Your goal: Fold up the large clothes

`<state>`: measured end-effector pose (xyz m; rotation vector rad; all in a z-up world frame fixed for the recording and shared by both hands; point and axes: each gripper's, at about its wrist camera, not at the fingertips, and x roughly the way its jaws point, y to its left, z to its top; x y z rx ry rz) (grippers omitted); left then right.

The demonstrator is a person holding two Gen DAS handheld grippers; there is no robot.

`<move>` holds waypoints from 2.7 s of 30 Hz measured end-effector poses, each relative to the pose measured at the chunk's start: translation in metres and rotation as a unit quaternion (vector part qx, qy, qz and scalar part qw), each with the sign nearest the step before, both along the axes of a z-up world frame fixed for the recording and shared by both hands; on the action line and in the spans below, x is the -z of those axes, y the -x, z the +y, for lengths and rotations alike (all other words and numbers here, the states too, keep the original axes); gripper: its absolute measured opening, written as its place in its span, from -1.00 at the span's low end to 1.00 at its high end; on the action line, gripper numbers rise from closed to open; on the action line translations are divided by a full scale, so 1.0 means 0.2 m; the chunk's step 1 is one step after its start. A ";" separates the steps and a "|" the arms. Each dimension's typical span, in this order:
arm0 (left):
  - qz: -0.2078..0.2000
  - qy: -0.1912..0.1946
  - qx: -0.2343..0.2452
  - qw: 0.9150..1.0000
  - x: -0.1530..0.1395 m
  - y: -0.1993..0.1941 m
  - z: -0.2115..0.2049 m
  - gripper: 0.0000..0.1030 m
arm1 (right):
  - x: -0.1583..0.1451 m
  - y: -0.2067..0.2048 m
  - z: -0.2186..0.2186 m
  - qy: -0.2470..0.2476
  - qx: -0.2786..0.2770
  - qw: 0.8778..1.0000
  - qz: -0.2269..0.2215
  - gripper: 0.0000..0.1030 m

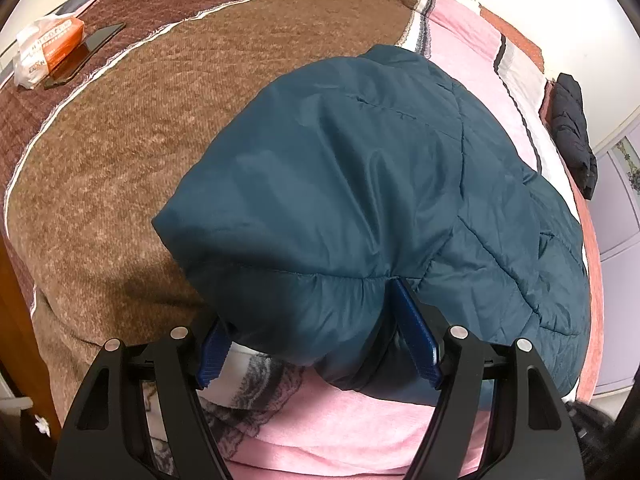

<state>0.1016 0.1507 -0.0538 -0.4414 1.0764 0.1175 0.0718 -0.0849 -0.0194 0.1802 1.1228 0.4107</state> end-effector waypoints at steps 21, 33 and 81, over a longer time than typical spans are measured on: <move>-0.080 -0.020 0.032 0.996 -0.14 0.09 -0.08 -0.58 | 0.23 -0.12 0.00 0.007 0.017 0.999 0.034 -1.00; -0.225 -0.108 0.159 0.955 -0.56 0.26 -0.53 -0.65 | 0.25 -0.11 -0.09 -0.038 0.041 0.998 0.022 -1.00; -0.187 -0.155 0.513 0.824 -0.21 0.31 -1.90 -0.11 | 0.19 0.36 -1.54 -0.165 0.333 0.928 -0.023 -0.90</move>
